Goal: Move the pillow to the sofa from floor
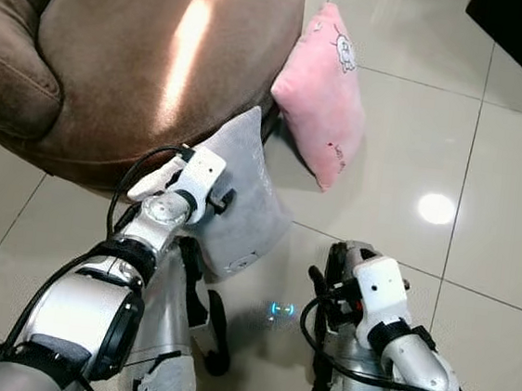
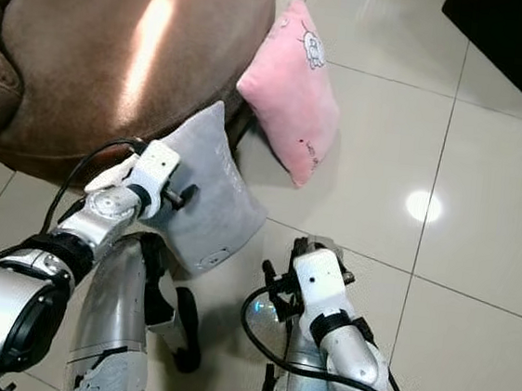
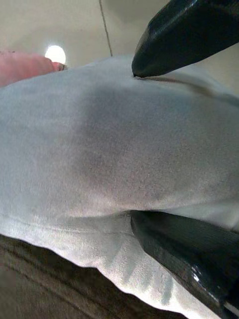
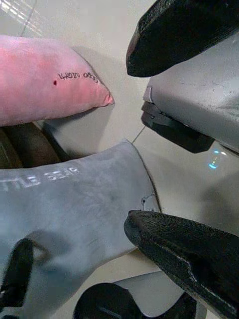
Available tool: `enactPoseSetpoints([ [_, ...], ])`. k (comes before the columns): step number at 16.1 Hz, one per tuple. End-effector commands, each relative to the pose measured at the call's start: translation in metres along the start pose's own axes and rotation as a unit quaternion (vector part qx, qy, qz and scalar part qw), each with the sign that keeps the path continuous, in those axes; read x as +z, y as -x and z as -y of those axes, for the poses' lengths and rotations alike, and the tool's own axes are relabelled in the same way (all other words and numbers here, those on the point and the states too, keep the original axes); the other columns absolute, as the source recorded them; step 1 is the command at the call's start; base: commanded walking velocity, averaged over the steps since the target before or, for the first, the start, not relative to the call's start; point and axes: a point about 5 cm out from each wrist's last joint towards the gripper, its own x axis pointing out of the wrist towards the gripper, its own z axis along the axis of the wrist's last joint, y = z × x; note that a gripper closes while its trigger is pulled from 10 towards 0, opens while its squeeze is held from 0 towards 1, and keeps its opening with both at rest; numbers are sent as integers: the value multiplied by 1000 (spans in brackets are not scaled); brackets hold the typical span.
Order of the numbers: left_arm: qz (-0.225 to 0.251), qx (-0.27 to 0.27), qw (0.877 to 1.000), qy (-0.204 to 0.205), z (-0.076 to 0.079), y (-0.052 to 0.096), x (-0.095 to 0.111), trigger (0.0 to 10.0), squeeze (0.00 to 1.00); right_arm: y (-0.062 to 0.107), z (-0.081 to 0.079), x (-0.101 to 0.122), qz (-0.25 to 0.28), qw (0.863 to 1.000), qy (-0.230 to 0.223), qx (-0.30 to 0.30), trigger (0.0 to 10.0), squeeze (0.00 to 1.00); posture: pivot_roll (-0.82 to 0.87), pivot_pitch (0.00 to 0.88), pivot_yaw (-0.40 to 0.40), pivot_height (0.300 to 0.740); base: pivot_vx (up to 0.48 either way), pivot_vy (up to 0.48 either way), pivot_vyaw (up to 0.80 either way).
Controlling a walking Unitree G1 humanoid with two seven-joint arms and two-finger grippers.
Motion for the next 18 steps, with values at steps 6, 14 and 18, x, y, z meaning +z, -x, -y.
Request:
enactPoseSetpoints([
  [6, -40, -9, 999, 4, 7, 4, -24, 0, 0, 3, -5, -3, -15, 1000, -6, 8, 10000, 0, -180, 426, 137, 501, 0, 0, 0],
  [14, -34, -35, 998, 30, 7, 4, -21, 0, 0, 9, -11, -3, -7, 998, -16, 68, 10000, 0, -174, 425, 143, 501, 0, 0, 0],
  [18, -30, -53, 997, 45, 10, 4, -21, 0, 0, 9, -10, -3, -7, 997, -11, 73, 10000, 0, -171, 422, 143, 501, 0, 0, 0],
])
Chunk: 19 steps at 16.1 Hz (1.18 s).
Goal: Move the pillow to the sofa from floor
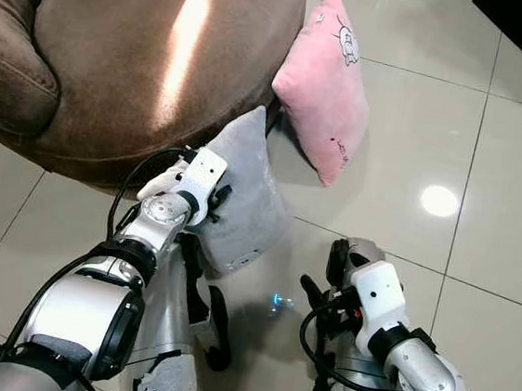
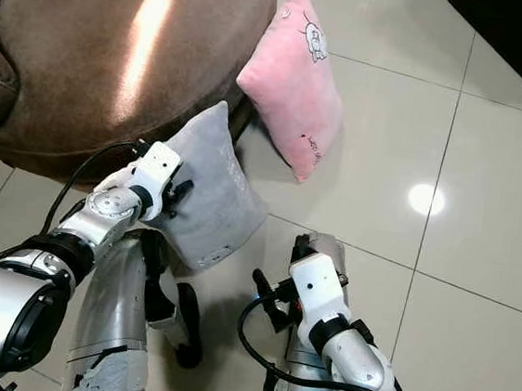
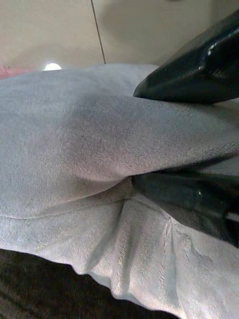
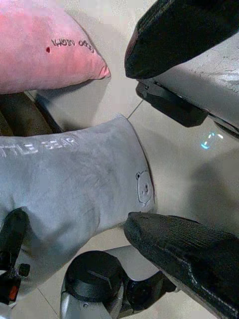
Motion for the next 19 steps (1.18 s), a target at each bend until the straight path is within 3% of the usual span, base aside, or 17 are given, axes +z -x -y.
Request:
enactPoseSetpoints([
  [1, -35, -24, 999, 19, 7, 3, -21, 0, 0, 3, -5, -4, -6, 1000, -6, 11, 10000, 0, -171, 420, 143, 501, 0, 0, 0],
  [8, -24, -44, 998, 32, 8, 4, -19, 0, 0, 2, -3, -5, -6, 1000, -2, 7, 10000, 0, -163, 405, 148, 501, 0, 0, 0],
  [11, 15, -106, 992, 62, 10, 5, -10, 0, 0, 0, -1, -6, -1, 1000, 0, -1, 10000, 0, -147, 375, 157, 501, 0, 0, 0],
  [13, 34, -151, 986, 60, 11, 8, -7, 0, 0, -1, 3, -5, 5, 1000, 0, -16, 10000, 0, -141, 351, 162, 501, 0, 0, 0],
  [16, 78, -218, 972, 48, 10, 15, -2, 0, 0, 4, 18, -5, 24, 997, 6, -71, 10000, 0, -129, 298, 168, 501, 0, 0, 0],
  [19, 117, -240, 963, 44, 4, 22, 3, 0, 0, 7, 37, -3, 44, 990, 0, -136, 10000, 0, -122, 257, 171, 501, 0, 0, 0],
])
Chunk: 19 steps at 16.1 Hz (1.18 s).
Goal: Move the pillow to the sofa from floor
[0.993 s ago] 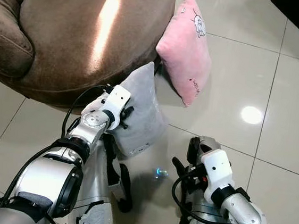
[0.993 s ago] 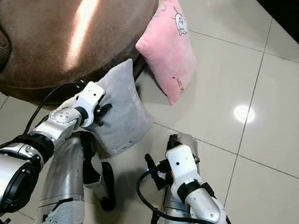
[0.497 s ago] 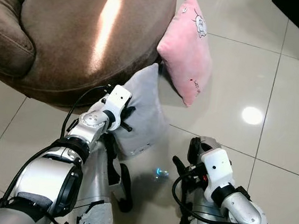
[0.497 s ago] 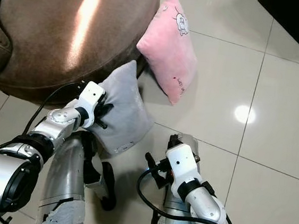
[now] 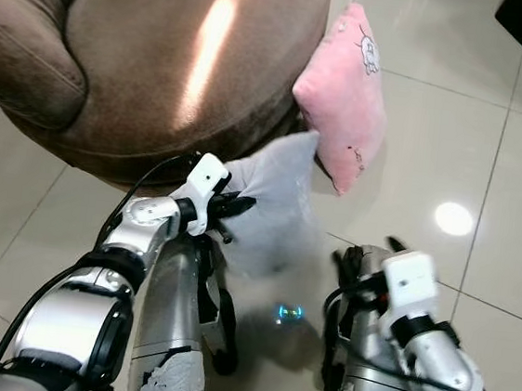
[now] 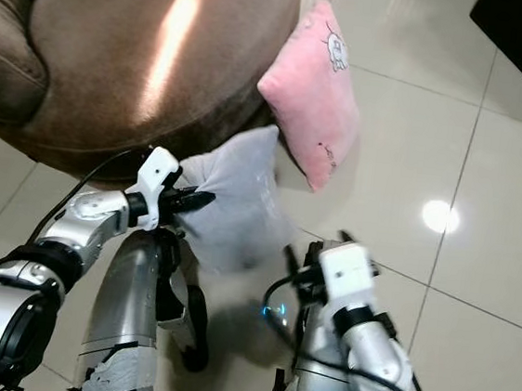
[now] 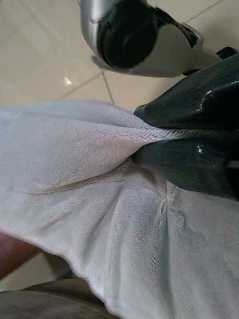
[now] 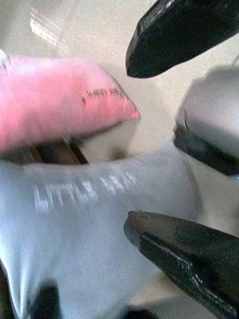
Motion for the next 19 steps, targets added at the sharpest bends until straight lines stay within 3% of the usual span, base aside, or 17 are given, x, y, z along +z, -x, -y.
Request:
enactPoseSetpoints([
  [1, 30, -7, 999, -9, -3, 8, 4, 0, 0, 4, 8, -6, -4, 999, -10, -36, 10000, 0, -118, 244, 173, 501, 0, 0, 0],
  [4, 83, -17, 996, -26, -3, 14, 16, 0, 0, 3, 27, -1, 24, 993, -34, -110, 10000, 0, -119, 211, 176, 501, 0, 0, 0],
  [10, 230, 22, 972, -37, -9, 28, 76, 0, 0, 7, 20, 5, 70, 990, -53, -112, 10000, 0, -112, 159, 177, 501, 0, 0, 0],
  [12, 290, 47, 955, -28, -15, 39, 113, 0, 0, 6, 18, 8, 80, 989, -57, -110, 10000, 0, -111, 131, 169, 501, 0, 0, 0],
  [14, 325, 64, 943, -43, -17, 52, 146, 0, 0, -2, 13, 13, 74, 992, -48, -95, 10000, 0, -107, 105, 165, 501, 0, 0, 0],
  [16, 336, 105, 934, -60, -21, 59, 160, 0, 0, -8, 9, 20, 82, 991, -68, -79, 10000, 0, -105, 86, 148, 506, 0, 0, 0],
  [19, 375, 213, 902, -24, -26, 77, 174, 0, 0, -23, -2, 32, 96, 991, -75, -50, 10000, 0, -81, 40, 118, 536, 0, 0, 0],
])
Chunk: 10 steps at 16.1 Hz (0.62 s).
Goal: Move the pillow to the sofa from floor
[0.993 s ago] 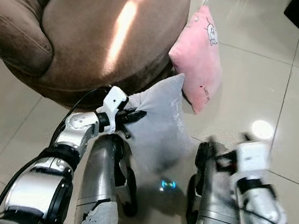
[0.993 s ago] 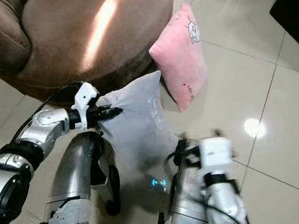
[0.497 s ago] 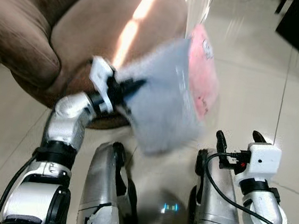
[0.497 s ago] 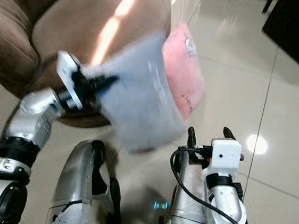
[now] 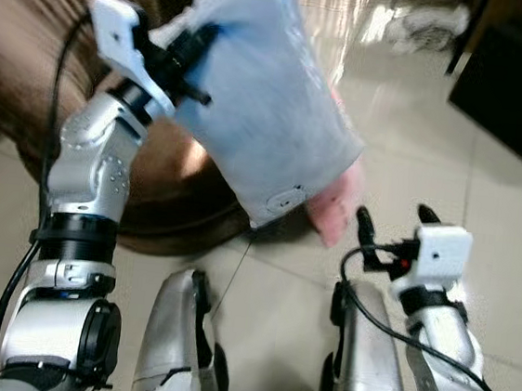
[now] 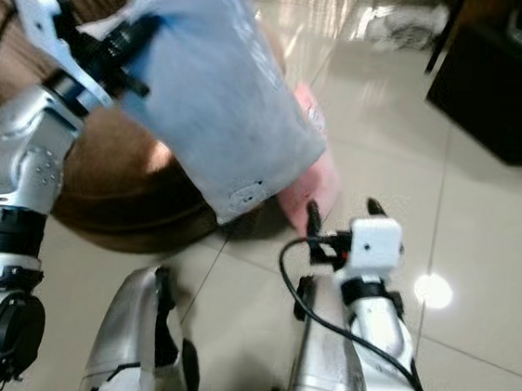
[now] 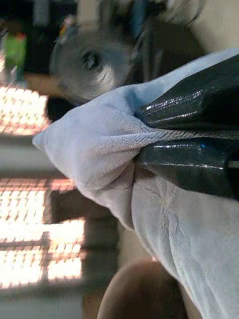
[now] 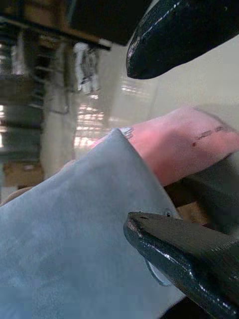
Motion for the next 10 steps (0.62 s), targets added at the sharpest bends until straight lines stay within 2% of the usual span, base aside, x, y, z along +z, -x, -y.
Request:
enactPoseSetpoints([
  [1, 30, 33, 999, -9, -4, 6, 17, 0, 0, -4, -8, 0, -5, 1000, -8, 10, 10000, 0, -72, 35, 114, 541, 0, 0, 0],
  [5, 21, 73, 997, 19, 8, 19, 8, 0, 0, -12, -15, -2, -16, 1000, -13, 15, 10000, 0, -58, 13, 98, 571, 0, 0, 0],
  [6, 3, 100, 995, 10, 12, 22, 1, 4118, 0, -13, -11, -3, -20, 1000, -12, 2, 10000, 0, -45, 9, 92, 581, 0, 0, 0],
  [7, -29, 109, 994, -16, 18, 24, -6, 10000, 0, -15, -8, -4, -23, 1000, -16, -10, 10000, 0, -39, 5, 89, 591, 0, 0, 0],
  [8, -61, 97, 993, -35, 24, 26, -14, 10000, 0, -17, -7, -4, -24, 999, -21, -13, 10000, 0, -35, 1, 88, 601, 0, 0, 0],
  [10, -92, 95, 991, -28, 26, 35, -26, 10000, 0, -19, -12, -6, -33, 999, -18, 1, 10000, 0, -39, 2, 84, 611, 0, 0, 0],
])
